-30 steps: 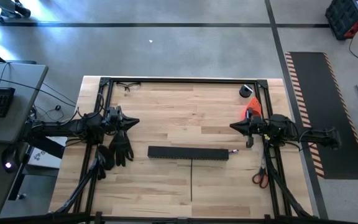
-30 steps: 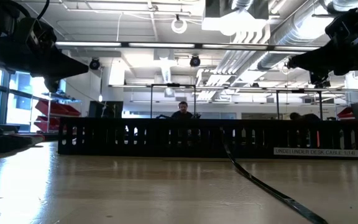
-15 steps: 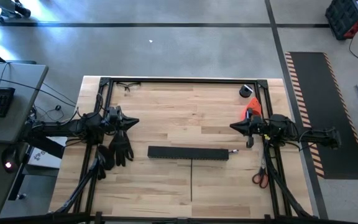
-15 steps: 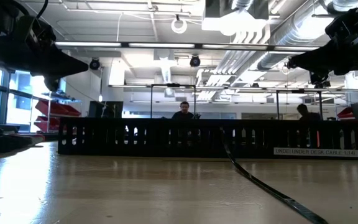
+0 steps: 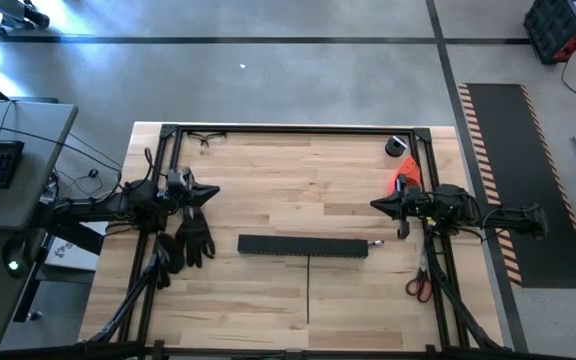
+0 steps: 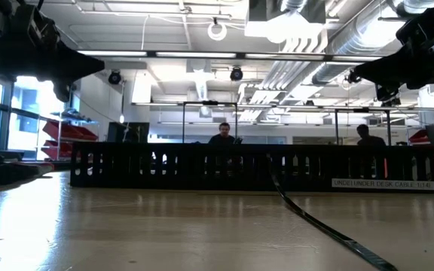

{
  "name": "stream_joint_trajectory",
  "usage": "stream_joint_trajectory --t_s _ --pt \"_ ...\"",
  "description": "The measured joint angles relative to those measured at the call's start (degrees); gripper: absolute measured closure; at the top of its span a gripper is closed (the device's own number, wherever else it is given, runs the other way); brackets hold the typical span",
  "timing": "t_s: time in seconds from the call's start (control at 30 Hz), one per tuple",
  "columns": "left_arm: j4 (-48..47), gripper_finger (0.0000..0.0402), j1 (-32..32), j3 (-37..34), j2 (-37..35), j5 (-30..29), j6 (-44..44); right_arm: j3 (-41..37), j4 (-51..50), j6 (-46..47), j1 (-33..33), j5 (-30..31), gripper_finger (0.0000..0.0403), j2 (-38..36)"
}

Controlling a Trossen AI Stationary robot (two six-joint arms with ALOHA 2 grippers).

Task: Ziptie cables
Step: Return to Home Position

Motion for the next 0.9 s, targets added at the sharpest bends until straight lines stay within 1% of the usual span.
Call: stream_joint_trajectory --t_s 0.13,0.17,0.4,0.5,0.6,0.9 --pt "0.04 0.0402 0.00 0.00 0.00 0.00 0.03 0.00 0.00 0.00 0.00 0.00 0.0402 -0.02" --pt "-0.01 0.0402 0.00 0.00 0.00 -0.05 1.37 0.00 0.00 0.00 0.00 0.00 0.0402 -0.02" --pt "-0.58 0.0402 0.00 0.00 1.43 0.09 25.09 0.00 0.00 0.00 0.00 0.00 0.0402 -0.02" --pt "-0.55 0.0402 0.00 0.00 1.62 -0.25 31.19 0.00 0.00 0.00 0.00 0.00 0.0402 -0.02" --pt "-0.47 0.0402 0.00 0.00 1.62 -0.26 32.41 0.00 0.00 0.00 0.00 0.00 0.0402 -0.02" --pt "-0.44 0.0402 0.00 0.00 1.62 -0.26 30.97 0.00 0.00 0.00 0.00 0.00 0.0402 -0.02"
